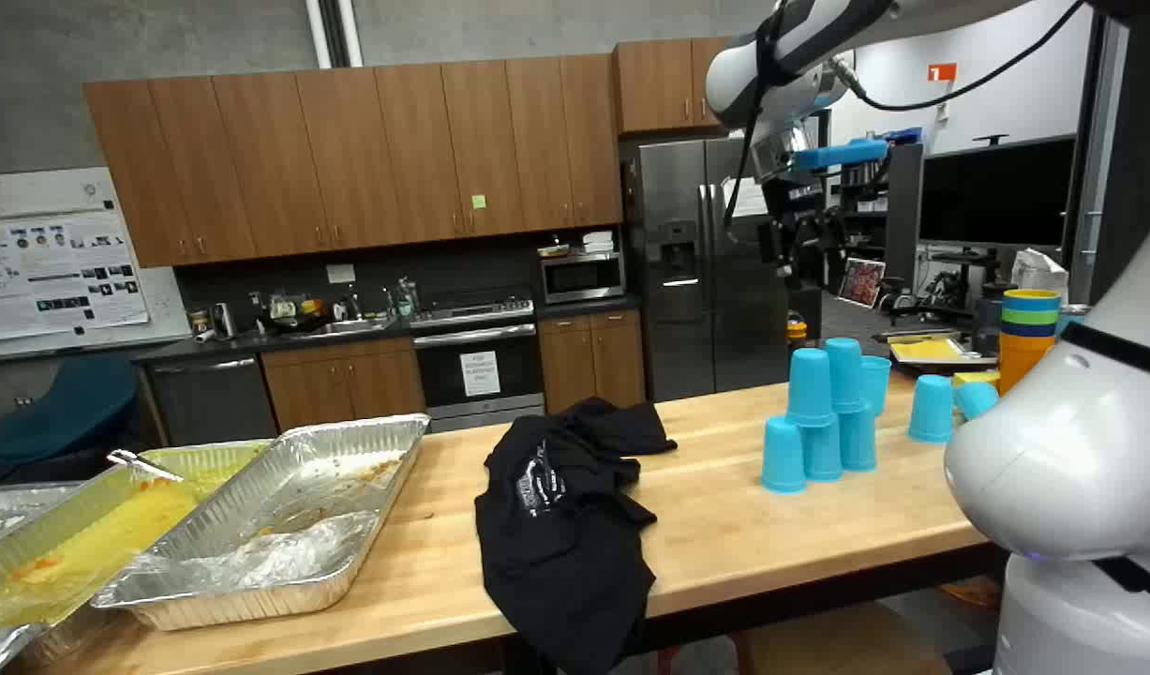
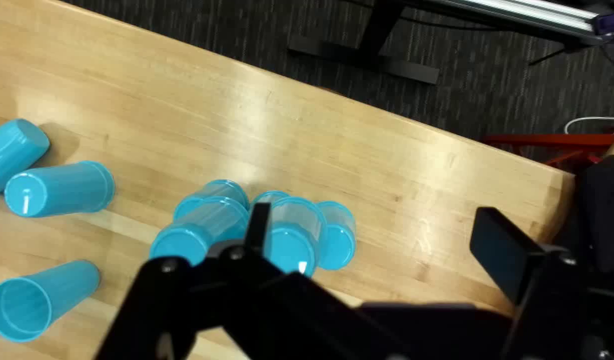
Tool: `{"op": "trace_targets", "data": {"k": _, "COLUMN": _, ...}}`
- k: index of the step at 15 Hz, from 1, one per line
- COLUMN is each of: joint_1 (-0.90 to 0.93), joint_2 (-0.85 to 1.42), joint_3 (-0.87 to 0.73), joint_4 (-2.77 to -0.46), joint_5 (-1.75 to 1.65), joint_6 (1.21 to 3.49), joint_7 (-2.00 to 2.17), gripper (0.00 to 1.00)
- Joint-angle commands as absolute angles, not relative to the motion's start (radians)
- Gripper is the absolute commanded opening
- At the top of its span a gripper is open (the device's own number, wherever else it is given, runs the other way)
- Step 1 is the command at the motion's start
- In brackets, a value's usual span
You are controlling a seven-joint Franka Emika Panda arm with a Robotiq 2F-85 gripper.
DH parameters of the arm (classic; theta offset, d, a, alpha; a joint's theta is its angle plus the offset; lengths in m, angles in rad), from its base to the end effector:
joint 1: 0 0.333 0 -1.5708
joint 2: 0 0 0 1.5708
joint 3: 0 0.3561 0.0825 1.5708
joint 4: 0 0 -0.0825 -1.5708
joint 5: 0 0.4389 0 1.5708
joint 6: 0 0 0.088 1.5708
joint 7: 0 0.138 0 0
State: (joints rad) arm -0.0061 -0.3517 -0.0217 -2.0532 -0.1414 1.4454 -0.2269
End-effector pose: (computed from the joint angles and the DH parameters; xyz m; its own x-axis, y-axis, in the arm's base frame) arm 0.4503 -0.0345 0.5658 0.9438 0.1827 -0.2756 0.2098 -0.9751 0.0722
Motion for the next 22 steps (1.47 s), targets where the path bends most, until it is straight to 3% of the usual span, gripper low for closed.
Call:
{"op": "trace_targets", "data": {"k": 1, "joint_1": 0.003, "joint_2": -0.351, "joint_3": -0.029, "joint_4": -2.051, "joint_5": -0.143, "joint_6": 1.445, "joint_7": -0.225, "gripper": 1.0}}
{"op": "trace_targets", "data": {"k": 16, "joint_1": 0.002, "joint_2": -0.356, "joint_3": -0.028, "joint_4": -2.067, "joint_5": -0.156, "joint_6": 1.452, "joint_7": -0.229, "gripper": 1.0}}
{"op": "trace_targets", "data": {"k": 22, "joint_1": -0.069, "joint_2": -0.339, "joint_3": -0.115, "joint_4": -2.065, "joint_5": -0.192, "joint_6": 1.455, "joint_7": -0.22, "gripper": 1.0}}
